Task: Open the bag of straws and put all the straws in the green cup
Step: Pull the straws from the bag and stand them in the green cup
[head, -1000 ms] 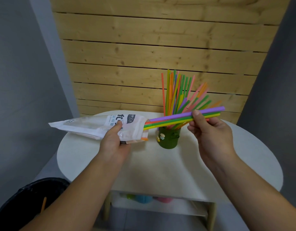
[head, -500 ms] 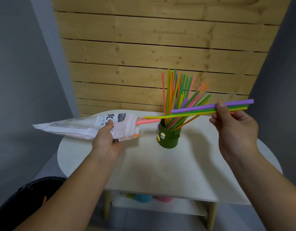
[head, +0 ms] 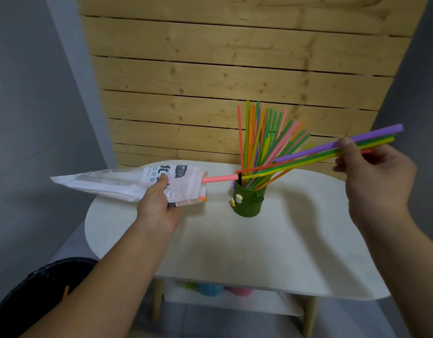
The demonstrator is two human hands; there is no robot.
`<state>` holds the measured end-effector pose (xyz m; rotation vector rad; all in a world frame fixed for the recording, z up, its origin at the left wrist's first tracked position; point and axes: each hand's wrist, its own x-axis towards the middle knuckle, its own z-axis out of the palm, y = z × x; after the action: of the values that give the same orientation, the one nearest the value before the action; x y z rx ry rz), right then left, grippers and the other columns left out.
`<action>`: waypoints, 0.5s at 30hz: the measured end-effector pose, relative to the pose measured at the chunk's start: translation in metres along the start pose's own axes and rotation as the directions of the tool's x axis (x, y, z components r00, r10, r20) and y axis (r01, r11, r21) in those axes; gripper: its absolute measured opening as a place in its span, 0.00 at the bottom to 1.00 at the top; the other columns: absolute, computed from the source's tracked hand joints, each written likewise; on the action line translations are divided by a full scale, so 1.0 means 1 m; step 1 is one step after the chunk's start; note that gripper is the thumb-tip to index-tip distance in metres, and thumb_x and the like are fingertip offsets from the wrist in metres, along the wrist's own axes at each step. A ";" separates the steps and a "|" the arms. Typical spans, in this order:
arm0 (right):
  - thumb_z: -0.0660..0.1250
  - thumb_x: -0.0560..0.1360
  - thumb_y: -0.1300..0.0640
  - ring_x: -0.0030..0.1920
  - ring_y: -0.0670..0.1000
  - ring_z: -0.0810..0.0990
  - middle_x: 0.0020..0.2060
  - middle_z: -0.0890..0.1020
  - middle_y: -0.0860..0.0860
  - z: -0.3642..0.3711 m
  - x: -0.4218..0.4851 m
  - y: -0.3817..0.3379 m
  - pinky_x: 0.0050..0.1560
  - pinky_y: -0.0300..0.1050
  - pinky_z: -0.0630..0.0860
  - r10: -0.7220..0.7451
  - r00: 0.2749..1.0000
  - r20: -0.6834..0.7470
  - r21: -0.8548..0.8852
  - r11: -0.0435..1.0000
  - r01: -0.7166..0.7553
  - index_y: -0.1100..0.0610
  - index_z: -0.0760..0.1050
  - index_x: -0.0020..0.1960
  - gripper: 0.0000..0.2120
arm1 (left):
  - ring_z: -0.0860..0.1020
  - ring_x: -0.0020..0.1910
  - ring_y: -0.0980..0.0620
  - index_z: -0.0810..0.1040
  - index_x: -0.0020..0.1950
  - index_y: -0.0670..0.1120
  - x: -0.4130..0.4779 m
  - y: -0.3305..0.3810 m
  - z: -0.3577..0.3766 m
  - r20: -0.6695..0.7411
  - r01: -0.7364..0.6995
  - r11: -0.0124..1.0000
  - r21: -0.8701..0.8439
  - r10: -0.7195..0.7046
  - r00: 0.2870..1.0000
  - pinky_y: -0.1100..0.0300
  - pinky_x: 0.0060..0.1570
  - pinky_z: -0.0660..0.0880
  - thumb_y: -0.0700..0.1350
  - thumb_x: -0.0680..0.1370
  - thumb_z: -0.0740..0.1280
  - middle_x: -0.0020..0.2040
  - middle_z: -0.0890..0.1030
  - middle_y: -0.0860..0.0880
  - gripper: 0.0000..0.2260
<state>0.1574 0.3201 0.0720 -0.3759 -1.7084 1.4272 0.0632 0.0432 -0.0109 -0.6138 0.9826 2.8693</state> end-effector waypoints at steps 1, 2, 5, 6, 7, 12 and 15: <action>0.72 0.76 0.50 0.30 0.44 0.81 0.33 0.82 0.50 0.000 0.001 -0.001 0.37 0.39 0.78 -0.018 1.000 0.002 -0.011 1.000 0.018 0.54 0.81 0.44 0.07 | 0.83 0.60 0.46 0.74 0.72 0.41 0.001 -0.001 -0.001 -0.005 -0.003 1.000 -0.003 0.003 1.000 0.55 0.35 0.85 0.43 0.83 0.66 0.65 0.83 0.44 0.17; 0.72 0.76 0.50 0.30 0.43 0.81 0.33 0.82 0.50 0.000 0.002 -0.002 0.35 0.36 0.77 -0.037 0.999 0.007 -0.022 0.999 0.037 0.53 0.81 0.44 0.07 | 0.83 0.62 0.46 0.74 0.73 0.41 0.001 -0.002 -0.001 -0.005 -0.006 1.000 -0.001 0.006 1.000 0.54 0.37 0.85 0.43 0.83 0.66 0.65 0.82 0.44 0.18; 0.72 0.76 0.51 0.34 0.48 0.82 0.34 0.82 0.50 0.004 -0.001 -0.004 0.35 0.38 0.76 -0.106 0.992 0.063 -0.091 0.990 0.111 0.52 0.80 0.44 0.06 | 0.83 0.61 0.46 0.73 0.73 0.41 0.000 -0.004 0.002 0.007 -0.011 1.000 0.018 0.011 1.000 0.53 0.44 0.85 0.43 0.84 0.65 0.66 0.82 0.44 0.18; 0.71 0.76 0.51 0.35 0.50 0.82 0.34 0.82 0.50 0.005 -0.002 -0.005 0.37 0.41 0.78 -0.129 0.987 0.092 -0.114 0.984 0.140 0.53 0.80 0.45 0.05 | 0.83 0.60 0.46 0.73 0.73 0.41 -0.001 -0.005 0.002 0.009 -0.015 1.000 0.018 0.014 1.000 0.53 0.44 0.84 0.43 0.84 0.65 0.66 0.82 0.43 0.17; 0.71 0.76 0.51 0.36 0.52 0.82 0.35 0.83 0.51 0.007 -0.004 -0.005 0.38 0.43 0.79 -0.153 0.981 0.120 -0.132 0.977 0.169 0.53 0.80 0.45 0.05 | 0.84 0.57 0.47 0.73 0.73 0.41 -0.001 -0.005 0.003 0.012 -0.016 1.000 0.016 0.016 1.000 0.53 0.43 0.85 0.42 0.84 0.65 0.66 0.82 0.43 0.17; 0.72 0.76 0.53 0.41 0.61 0.82 0.38 0.83 0.56 0.011 -0.010 -0.007 0.43 0.54 0.82 -0.281 0.939 0.197 -0.132 0.942 0.309 0.48 0.79 0.45 0.03 | 0.84 0.56 0.46 0.73 0.73 0.40 -0.002 -0.005 0.003 0.019 -0.010 1.000 0.011 0.010 1.000 0.54 0.33 0.84 0.42 0.84 0.64 0.65 0.82 0.43 0.17; 0.72 0.76 0.54 0.42 0.60 0.82 0.40 0.83 0.56 0.008 -0.009 -0.007 0.44 0.56 0.81 -0.331 0.915 0.230 -0.109 0.925 0.363 0.49 0.80 0.48 0.02 | 0.83 0.57 0.45 0.72 0.73 0.40 -0.001 -0.004 0.004 0.019 -0.017 1.000 0.019 0.017 1.000 0.57 0.29 0.82 0.43 0.84 0.64 0.66 0.82 0.42 0.18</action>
<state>0.1586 0.3070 0.0745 0.0060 -1.9447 1.1092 0.0631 0.0487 -0.0105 -0.5794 1.0165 2.8710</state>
